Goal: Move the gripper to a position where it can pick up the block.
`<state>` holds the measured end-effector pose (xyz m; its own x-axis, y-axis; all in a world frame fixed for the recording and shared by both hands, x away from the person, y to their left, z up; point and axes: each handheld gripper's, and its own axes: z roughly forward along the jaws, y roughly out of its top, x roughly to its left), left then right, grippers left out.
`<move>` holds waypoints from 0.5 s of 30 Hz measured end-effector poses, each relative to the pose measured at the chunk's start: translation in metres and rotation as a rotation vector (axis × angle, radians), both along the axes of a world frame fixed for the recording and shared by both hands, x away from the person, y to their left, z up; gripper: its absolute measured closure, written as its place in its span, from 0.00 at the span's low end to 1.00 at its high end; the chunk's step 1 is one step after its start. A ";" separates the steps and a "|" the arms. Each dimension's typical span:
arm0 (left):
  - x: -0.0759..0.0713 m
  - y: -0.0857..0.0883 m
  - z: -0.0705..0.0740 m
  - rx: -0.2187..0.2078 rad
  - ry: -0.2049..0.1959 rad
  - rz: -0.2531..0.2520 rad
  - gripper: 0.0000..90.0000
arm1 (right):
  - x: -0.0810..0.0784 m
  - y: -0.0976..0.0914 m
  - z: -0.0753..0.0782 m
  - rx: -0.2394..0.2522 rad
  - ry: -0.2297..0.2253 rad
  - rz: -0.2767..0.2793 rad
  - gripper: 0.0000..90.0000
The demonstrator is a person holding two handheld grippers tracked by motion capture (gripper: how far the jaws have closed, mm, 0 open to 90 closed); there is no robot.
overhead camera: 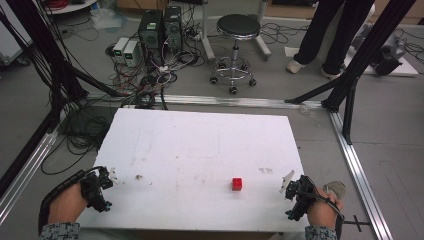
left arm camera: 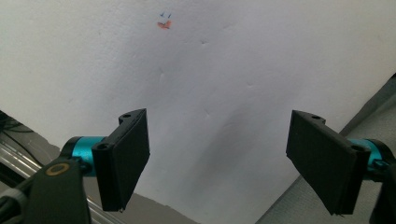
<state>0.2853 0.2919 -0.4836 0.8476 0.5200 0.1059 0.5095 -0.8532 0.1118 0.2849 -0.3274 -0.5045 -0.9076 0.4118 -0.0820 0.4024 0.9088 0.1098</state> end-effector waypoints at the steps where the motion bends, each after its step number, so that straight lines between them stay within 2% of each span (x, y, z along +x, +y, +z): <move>1: 0.000 0.000 0.000 0.001 0.001 -0.005 0.24 | 0.000 0.000 0.000 -0.002 -0.002 0.008 0.03; 11: 0.000 0.000 0.001 -0.005 -0.004 -0.005 0.24 | 0.001 -0.001 0.002 0.006 -0.002 0.011 0.03; 15: 0.000 0.000 0.001 -0.003 -0.008 -0.011 0.24 | 0.006 0.000 0.004 -0.006 0.010 0.042 0.03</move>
<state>0.2854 0.2921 -0.4826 0.8522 0.5114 0.1108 0.4996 -0.8581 0.1183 0.2910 -0.3274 -0.5003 -0.9248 0.3729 -0.0757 0.3650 0.9256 0.1002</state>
